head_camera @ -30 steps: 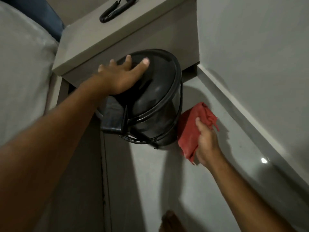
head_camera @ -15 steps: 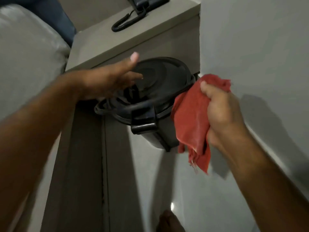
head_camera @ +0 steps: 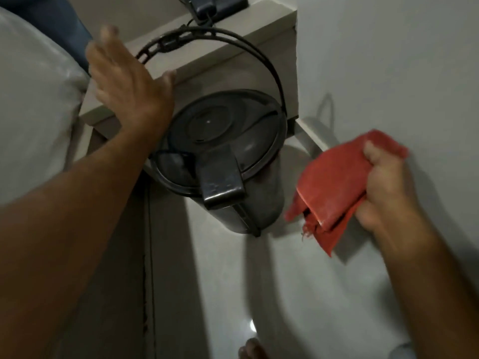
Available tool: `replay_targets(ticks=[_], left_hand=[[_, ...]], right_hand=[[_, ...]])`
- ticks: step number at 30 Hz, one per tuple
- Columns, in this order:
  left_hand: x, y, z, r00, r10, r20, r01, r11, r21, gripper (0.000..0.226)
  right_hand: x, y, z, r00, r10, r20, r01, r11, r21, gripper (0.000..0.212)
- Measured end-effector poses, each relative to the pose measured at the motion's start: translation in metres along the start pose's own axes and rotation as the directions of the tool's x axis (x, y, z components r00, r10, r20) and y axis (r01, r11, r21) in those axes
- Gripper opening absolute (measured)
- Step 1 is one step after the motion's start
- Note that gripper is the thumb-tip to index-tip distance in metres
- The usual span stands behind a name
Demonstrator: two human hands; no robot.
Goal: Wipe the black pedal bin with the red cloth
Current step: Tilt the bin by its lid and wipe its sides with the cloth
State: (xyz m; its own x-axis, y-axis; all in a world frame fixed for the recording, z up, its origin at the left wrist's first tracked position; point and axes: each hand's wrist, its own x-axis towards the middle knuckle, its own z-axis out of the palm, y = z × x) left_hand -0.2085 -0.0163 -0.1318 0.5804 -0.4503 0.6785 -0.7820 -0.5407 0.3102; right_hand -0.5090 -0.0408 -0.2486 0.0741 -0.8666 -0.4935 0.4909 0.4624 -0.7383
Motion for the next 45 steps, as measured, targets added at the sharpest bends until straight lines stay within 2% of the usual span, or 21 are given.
replay_targets(ticks=[2,6,11,13,16,19,20,21,23,24,26,28,29,30,33,36,37,39,41,43,45], left_hand=[[-0.009,-0.005,0.016,0.999,-0.017,0.045,0.02,0.997,-0.076,0.077],[-0.027,-0.03,0.038,0.967,0.039,0.252,-0.007,0.992,-0.125,0.079],[-0.018,-0.051,0.05,0.901,-0.117,0.417,0.169,0.981,-0.09,0.056],[-0.016,-0.054,0.054,0.864,-0.127,0.487,0.214,0.968,-0.128,0.061],[-0.013,-0.055,0.056,0.824,-0.107,0.557,0.235,0.958,-0.165,0.074],[-0.008,-0.057,0.056,0.759,-0.103,0.642,0.232,0.965,-0.12,0.086],[-0.008,-0.056,0.056,0.746,-0.098,0.659,0.21,0.973,-0.093,0.089],[-0.008,-0.055,0.054,0.735,-0.092,0.671,0.169,0.984,-0.05,0.091],[-0.01,-0.049,0.048,0.72,-0.091,0.688,0.073,0.996,0.054,0.095],[-0.011,-0.044,0.046,0.714,-0.076,0.696,0.018,0.996,0.09,0.096],[-0.013,-0.031,0.046,0.7,0.061,0.712,-0.166,0.983,0.079,0.08],[-0.015,-0.016,0.053,0.633,0.231,0.739,-0.326,0.945,-0.017,0.063],[-0.017,-0.008,0.057,0.598,0.263,0.757,-0.351,0.935,-0.047,0.065],[-0.02,-0.001,0.06,0.578,0.256,0.775,-0.357,0.933,-0.043,0.073],[-0.028,0.008,0.064,0.568,0.216,0.794,-0.361,0.933,0.004,0.111],[-0.027,0.007,0.063,0.581,0.243,0.777,-0.378,0.926,-0.007,0.117],[-0.027,0.007,0.062,0.582,0.247,0.774,-0.381,0.924,-0.008,0.116],[-0.028,0.006,0.063,0.586,0.256,0.769,-0.399,0.917,-0.002,0.113],[-0.029,0.005,0.062,0.581,0.262,0.771,-0.41,0.912,-0.001,0.111],[-0.027,0.004,0.063,0.582,0.263,0.77,-0.408,0.913,-0.004,0.11],[-0.027,0.003,0.063,0.588,0.247,0.77,-0.389,0.921,0.001,0.111]], right_hand=[[0.004,0.026,-0.03,0.996,0.079,-0.046,-0.079,0.997,0.0,0.038],[0.009,0.064,-0.065,0.979,0.186,-0.088,-0.184,0.983,0.024,0.048],[0.012,0.092,-0.041,0.98,0.18,-0.082,-0.179,0.984,0.018,0.032],[0.011,0.105,-0.018,0.99,0.134,-0.034,-0.131,0.988,0.082,0.039],[0.008,0.111,0.023,0.992,-0.046,0.115,0.035,0.994,0.1,0.039],[0.002,0.115,0.06,0.975,-0.133,0.18,0.151,0.985,-0.086,0.085],[0.0,0.121,0.064,0.976,-0.163,0.146,0.183,0.974,-0.132,0.089],[0.0,0.132,0.065,0.969,-0.209,0.128,0.225,0.966,-0.13,0.079],[0.007,0.157,0.06,0.966,-0.239,0.102,0.249,0.963,-0.101,0.042],[0.014,0.166,0.053,0.969,-0.229,0.089,0.239,0.963,-0.127,0.038],[0.027,0.165,0.041,0.984,-0.164,0.073,0.177,0.951,-0.252,0.05],[0.044,0.153,0.035,0.997,-0.074,0.032,0.08,0.958,-0.274,0.048],[0.052,0.145,0.036,0.997,-0.043,0.059,0.056,0.97,-0.237,0.046],[0.056,0.136,0.039,0.993,-0.054,0.105,0.077,0.968,-0.238,0.046],[0.043,0.122,0.053,0.95,-0.219,0.221,0.264,0.943,-0.203,0.081],[0.01,0.166,0.053,0.887,-0.403,0.224,0.435,0.893,-0.116,0.049],[0.0,0.188,0.045,0.897,-0.376,0.233,0.415,0.897,-0.151,0.054],[0.0,0.218,0.025,0.957,-0.189,0.219,0.259,0.897,-0.358,0.074],[0.028,0.22,0.008,0.985,-0.113,0.133,0.169,0.808,-0.565,0.076],[0.053,0.187,0.02,0.974,-0.213,0.079,0.225,0.849,-0.478,0.055],[0.065,0.153,0.049,0.973,-0.214,0.088,0.226,0.961,-0.161,0.049]])
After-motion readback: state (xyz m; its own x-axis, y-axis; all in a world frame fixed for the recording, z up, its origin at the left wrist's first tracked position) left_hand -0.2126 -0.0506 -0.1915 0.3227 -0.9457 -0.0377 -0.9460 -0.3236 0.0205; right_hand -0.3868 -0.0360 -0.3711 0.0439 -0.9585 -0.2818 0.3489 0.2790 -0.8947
